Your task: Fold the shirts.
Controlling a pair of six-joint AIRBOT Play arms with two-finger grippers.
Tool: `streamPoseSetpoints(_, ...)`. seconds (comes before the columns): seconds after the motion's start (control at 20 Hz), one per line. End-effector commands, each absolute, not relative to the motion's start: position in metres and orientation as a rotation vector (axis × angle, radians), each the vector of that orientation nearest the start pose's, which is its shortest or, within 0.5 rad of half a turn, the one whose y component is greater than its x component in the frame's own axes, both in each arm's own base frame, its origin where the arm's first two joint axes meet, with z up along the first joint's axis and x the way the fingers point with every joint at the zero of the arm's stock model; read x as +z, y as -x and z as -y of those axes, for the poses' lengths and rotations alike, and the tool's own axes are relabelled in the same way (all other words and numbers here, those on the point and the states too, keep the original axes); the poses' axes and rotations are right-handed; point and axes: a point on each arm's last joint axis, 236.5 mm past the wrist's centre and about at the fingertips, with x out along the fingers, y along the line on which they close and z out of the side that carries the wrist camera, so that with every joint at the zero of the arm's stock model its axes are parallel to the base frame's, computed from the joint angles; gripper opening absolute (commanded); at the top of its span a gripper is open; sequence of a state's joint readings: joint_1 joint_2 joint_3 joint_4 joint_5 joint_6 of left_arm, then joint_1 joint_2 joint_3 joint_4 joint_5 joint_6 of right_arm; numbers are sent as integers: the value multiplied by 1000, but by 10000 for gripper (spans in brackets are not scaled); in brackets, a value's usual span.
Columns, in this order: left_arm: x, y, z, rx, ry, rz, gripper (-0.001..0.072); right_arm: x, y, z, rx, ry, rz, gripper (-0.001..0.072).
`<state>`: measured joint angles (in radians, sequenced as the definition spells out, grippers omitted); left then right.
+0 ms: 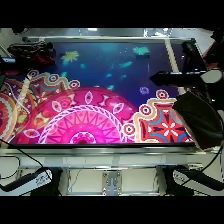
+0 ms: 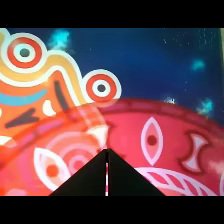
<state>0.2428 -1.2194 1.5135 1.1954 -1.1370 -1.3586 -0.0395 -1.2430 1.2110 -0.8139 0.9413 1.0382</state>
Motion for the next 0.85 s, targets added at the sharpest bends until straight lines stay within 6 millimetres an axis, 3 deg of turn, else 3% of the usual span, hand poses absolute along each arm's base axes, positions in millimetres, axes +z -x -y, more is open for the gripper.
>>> streamPoseSetpoints(0.0, 186, -440, -27, -120, 192, -816, 12, 85, -452, -132, 548, -194, -833, 408)
streamPoseSetpoints(0.4, 186, -440, -27, -119, 192, -815, 12, 113, -457, -135, 565, -184, -780, 409)
streamPoseSetpoints(0.8, 186, -440, -27, -120, 192, -815, 12, 121, -459, -135, 565, -178, -763, 409)
